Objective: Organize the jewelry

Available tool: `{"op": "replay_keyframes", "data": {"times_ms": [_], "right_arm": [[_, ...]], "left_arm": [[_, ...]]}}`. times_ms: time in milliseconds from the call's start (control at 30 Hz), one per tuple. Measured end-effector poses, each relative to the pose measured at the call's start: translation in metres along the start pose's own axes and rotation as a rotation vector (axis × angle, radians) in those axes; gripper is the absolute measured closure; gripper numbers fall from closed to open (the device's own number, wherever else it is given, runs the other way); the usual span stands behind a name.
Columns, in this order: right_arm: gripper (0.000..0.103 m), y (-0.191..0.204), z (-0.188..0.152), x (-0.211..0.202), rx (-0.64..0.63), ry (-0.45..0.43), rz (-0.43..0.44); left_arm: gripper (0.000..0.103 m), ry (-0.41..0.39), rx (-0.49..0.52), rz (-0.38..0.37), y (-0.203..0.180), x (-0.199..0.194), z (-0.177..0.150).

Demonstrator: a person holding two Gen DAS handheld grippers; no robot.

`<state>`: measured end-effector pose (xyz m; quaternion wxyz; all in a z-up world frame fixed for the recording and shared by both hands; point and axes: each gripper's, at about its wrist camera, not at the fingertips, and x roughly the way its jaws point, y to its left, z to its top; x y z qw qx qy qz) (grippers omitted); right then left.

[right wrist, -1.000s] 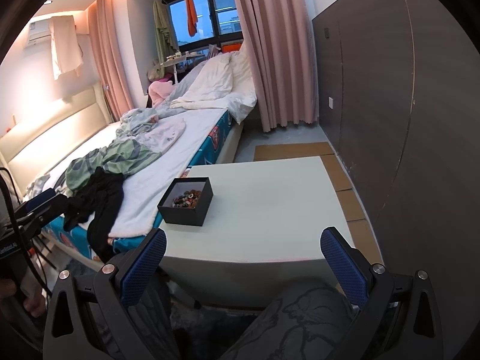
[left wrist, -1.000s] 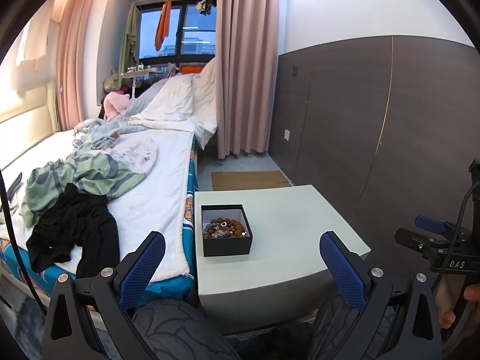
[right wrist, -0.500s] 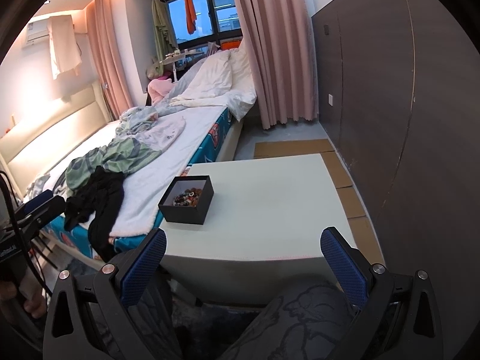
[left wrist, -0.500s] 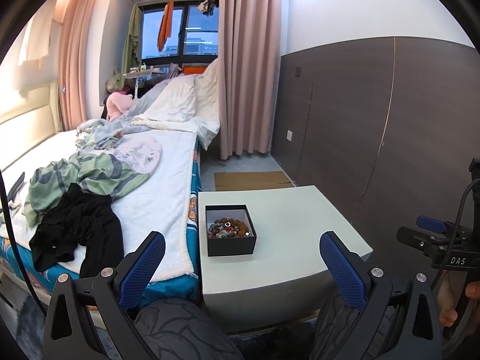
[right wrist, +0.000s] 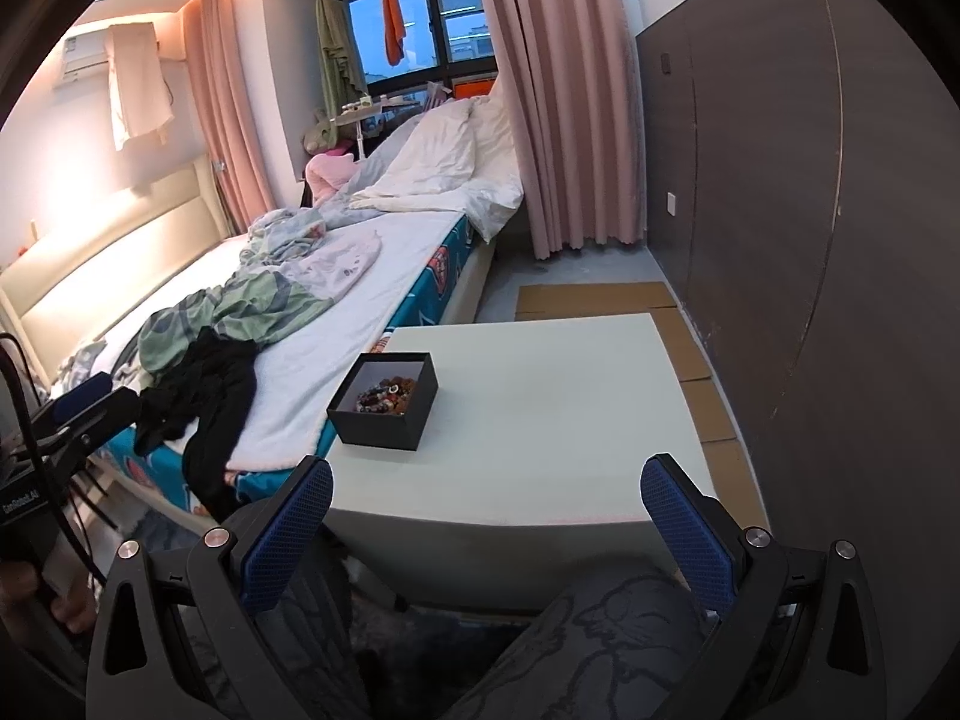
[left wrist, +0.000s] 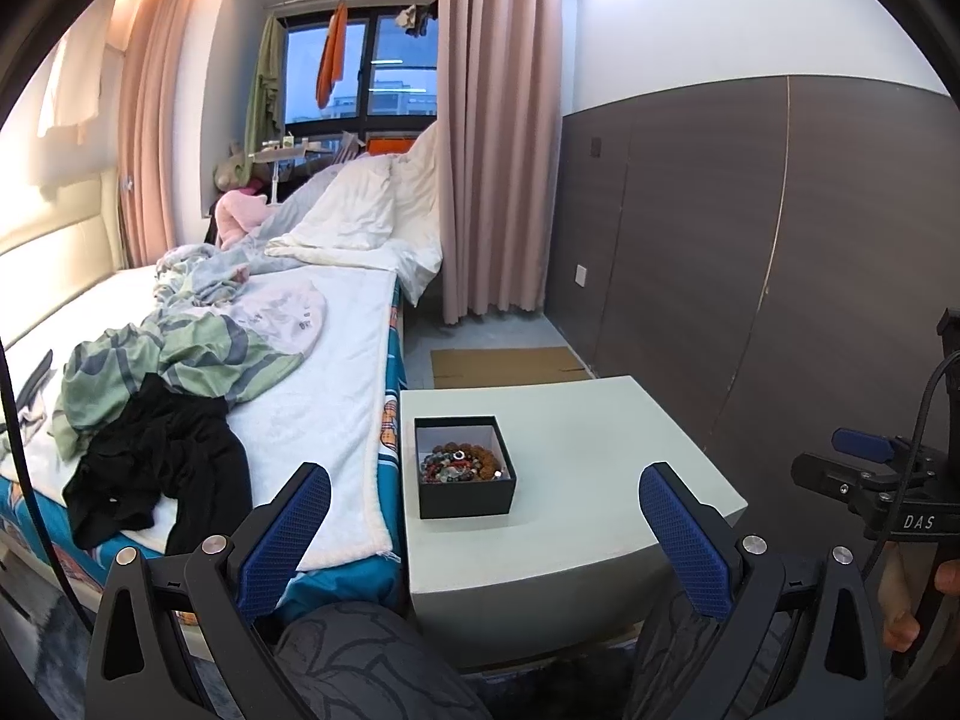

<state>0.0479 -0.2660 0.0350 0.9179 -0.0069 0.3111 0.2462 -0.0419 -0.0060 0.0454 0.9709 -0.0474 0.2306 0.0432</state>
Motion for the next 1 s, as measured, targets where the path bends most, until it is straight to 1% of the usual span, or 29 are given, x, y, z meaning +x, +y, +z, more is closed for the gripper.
{"op": "replay_keyframes", "data": {"times_ms": [300, 567, 733, 867, 1000], "right_arm": [[0.0, 0.0016, 0.0026, 0.0004, 0.012, -0.001, 0.017], [0.0, 0.0012, 0.0031, 0.0009, 0.012, -0.002, 0.015], [0.0, 0.001, 0.0021, 0.0014, 0.012, -0.001, 0.014], [0.0, -0.0004, -0.0012, 0.0037, 0.017, 0.003, 0.01], [0.0, -0.0013, -0.0056, 0.0084, 0.019, 0.017, 0.008]], "left_arm": [[0.0, -0.016, -0.006, 0.008, -0.0007, -0.0063, 0.0029], [0.0, -0.012, -0.008, 0.009, -0.0009, -0.0062, 0.0033], [0.0, -0.008, -0.004, -0.003, -0.0023, -0.0051, 0.0034], [0.0, -0.013, -0.001, 0.01, -0.0028, -0.0043, 0.0033], [0.0, -0.001, -0.015, -0.01, 0.0005, -0.0007, 0.0019]]}}
